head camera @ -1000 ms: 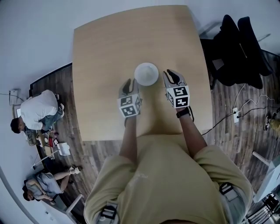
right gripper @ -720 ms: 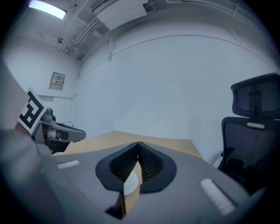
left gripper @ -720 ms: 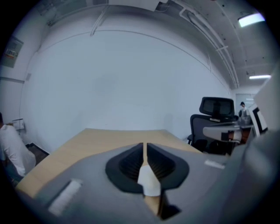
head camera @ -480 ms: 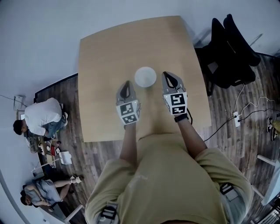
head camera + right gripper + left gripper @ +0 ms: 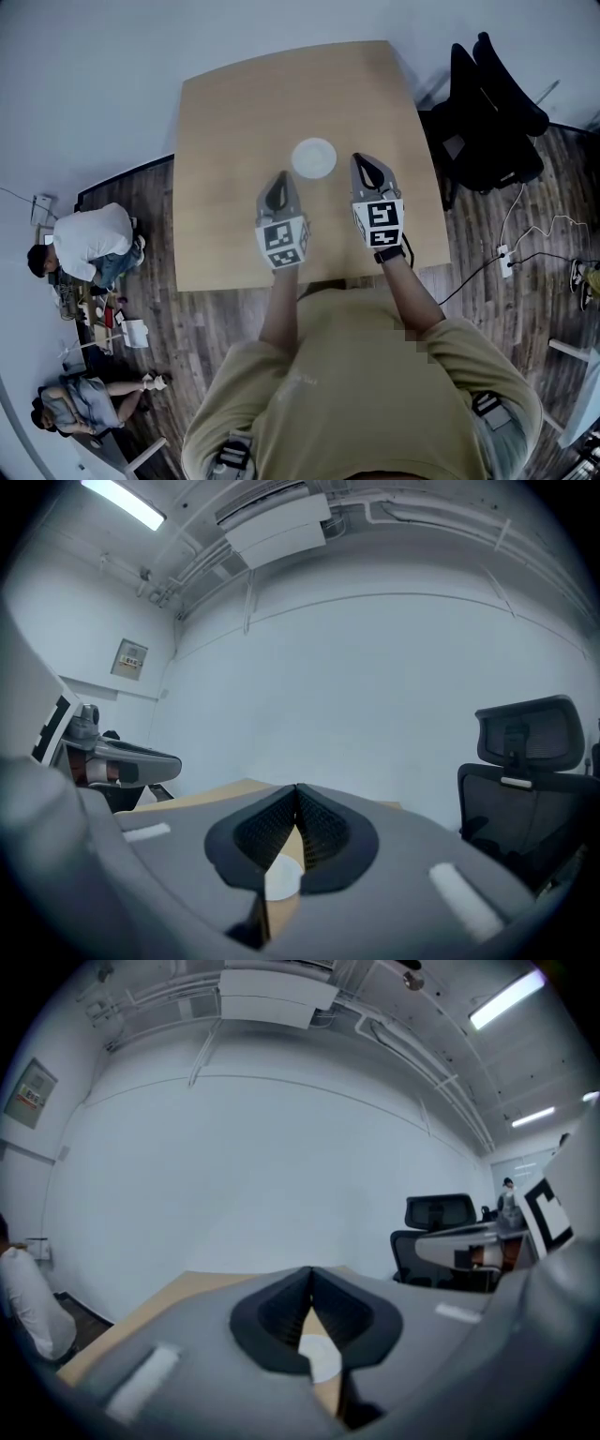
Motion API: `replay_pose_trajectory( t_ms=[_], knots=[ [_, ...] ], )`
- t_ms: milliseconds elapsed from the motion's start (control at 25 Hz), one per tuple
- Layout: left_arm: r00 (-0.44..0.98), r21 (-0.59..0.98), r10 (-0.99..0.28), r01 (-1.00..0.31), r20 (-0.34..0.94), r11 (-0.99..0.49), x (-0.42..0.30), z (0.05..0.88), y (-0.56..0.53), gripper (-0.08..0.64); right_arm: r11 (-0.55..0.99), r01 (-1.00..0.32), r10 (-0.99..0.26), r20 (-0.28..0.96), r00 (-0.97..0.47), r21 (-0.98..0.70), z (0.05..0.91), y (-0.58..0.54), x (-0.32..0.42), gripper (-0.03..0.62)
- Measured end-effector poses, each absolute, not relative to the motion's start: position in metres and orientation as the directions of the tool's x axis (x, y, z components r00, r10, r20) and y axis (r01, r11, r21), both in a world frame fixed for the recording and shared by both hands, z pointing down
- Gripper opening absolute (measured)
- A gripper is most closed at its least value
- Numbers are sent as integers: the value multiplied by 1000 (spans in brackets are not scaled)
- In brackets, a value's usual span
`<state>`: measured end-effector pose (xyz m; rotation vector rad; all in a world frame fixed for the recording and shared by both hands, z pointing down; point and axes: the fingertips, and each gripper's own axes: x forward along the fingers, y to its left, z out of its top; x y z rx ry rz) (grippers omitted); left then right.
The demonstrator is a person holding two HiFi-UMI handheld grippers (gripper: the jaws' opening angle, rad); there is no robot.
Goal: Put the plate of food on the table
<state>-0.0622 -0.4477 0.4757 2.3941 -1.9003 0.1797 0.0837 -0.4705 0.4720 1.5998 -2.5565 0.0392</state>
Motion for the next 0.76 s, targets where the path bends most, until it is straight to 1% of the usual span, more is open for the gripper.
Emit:
replay_pose_trajectory(
  t_ms=[200,480,760],
  knots=[
    [263,28,-952,-965,156,-262,-49,474,-422,2,435,-899,-897,106,-429,44,468,-450,90,5],
    [255,16,-955,-967,150,-256,-37,472,-396,2,437,-899,-897,99,-431,43,465,-422,102,5],
    [267,3,-945,-963,190,-271,-11,489,-383,2,423,-906,-902,111,-418,30,476,-407,124,5]
  ],
)
